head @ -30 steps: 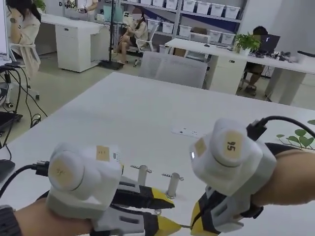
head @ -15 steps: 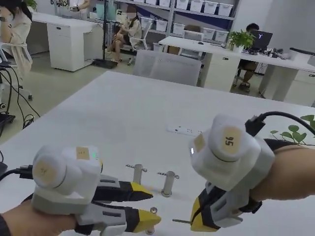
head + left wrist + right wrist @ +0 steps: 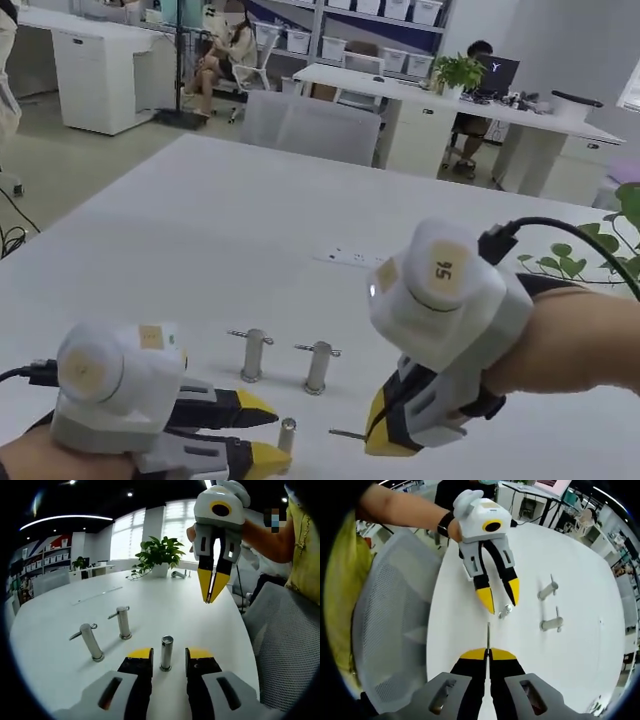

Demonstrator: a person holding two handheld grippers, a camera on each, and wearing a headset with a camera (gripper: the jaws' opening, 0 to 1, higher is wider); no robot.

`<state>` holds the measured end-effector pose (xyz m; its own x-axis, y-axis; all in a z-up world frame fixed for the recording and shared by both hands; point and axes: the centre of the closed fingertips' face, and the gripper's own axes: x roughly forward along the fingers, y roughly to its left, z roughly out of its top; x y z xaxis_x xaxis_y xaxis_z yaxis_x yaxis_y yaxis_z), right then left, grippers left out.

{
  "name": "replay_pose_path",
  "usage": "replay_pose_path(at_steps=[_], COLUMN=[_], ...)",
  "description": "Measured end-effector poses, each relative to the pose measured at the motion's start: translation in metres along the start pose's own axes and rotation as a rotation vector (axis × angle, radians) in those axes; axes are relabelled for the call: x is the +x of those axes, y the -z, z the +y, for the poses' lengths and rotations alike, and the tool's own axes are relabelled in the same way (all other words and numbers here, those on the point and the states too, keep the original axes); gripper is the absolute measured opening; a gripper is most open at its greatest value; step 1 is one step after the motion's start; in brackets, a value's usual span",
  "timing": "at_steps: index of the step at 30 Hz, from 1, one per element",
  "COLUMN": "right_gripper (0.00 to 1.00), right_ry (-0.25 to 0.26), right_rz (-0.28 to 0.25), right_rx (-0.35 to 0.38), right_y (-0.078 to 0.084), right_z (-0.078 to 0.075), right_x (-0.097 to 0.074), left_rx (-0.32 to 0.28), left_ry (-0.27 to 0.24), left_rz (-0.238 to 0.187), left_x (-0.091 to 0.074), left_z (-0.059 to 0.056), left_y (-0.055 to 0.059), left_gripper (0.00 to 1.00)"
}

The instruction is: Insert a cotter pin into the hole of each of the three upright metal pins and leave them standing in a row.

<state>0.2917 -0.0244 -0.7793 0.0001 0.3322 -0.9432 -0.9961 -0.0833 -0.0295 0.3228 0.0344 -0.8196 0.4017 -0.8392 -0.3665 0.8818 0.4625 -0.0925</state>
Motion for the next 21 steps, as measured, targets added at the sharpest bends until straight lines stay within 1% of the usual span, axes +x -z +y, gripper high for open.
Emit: replay_pose_path(at_steps=[4,8,15,17,21], right_gripper=[0.02,0.02,0.02,0.02,0.02], right_ry=[0.004,-0.002,-0.003,-0.006,0.004], right_rz=[-0.002,-0.005,-0.013,-0.011,-0.004], right_rx=[0.038,0.061,0.098,0.111,0.129], right_y=[0.003,0.005,0.007,0.006,0.008], right_z=[-0.004,-0.004,-0.007,-0.008,-0.012], right_x=[0.004,0.009,0.016,0.019,0.023], left_rx=[0.0,0.002,0.0,0.003,0.015], left_ry=[0.017,0.027,0.04,0.041,0.039], left_rz=[0.004,0.002,-0.01,-0.007,-0.004], left_x=[0.006,0.009,0.016,0.018,0.02], left_z=[0.002,0.003,0.003,0.004,0.004], left_y=[0.007,0.012,0.014,0.016,0.019], left_gripper=[0.23,0.2,0.17,0.16,0.13])
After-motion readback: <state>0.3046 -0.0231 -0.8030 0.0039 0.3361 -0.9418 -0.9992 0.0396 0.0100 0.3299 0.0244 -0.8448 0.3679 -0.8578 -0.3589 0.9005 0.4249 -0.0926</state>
